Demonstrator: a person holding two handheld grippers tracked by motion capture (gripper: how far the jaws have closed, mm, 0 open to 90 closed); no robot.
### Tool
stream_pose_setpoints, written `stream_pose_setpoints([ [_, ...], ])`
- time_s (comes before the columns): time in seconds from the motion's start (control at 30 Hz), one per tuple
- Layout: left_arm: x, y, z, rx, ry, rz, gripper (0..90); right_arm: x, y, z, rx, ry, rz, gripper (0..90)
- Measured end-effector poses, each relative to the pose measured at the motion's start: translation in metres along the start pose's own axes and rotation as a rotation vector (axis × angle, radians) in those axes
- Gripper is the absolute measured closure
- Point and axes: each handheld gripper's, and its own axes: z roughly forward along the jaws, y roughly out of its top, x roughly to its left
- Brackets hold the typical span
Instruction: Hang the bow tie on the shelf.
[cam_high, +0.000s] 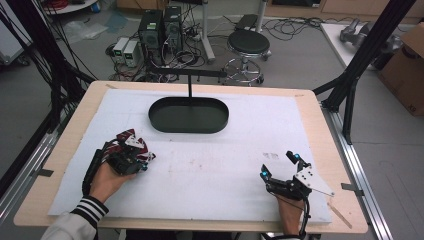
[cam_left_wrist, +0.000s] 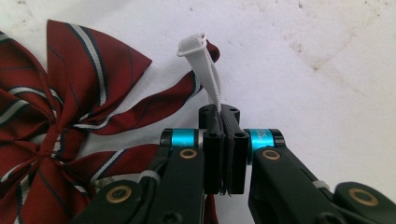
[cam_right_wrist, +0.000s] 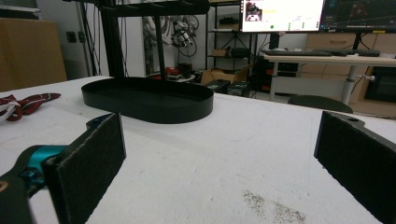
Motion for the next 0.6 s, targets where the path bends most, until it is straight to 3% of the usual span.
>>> stream_pose_setpoints([
  [0.23,0.003,0.002,-0.009,-0.056,-0.007,-0.003,88.0,0.0,0.0,0.0,0.0,0.001,0.002,1.0],
  [0.47,0.006,0.006,-0.022,-0.174,-0.053,0.008,88.0,0.0,0.0,0.0,0.001,-0.001,0.001,1.0],
  [0.5,0.007,0.008,-0.026,-0.21,-0.057,0.009,88.0,0.0,0.0,0.0,0.0,-0.002,-0.001,0.9],
  [0.53,0.007,0.008,-0.026,-0.21,-0.057,0.009,88.0,0.0,0.0,0.0,0.0,-0.001,0.001,1.0],
  [0.6,0.009,0.012,-0.032,-0.269,-0.062,-0.002,88.0,0.0,0.0,0.0,0.0,-0.001,0.001,0.9],
])
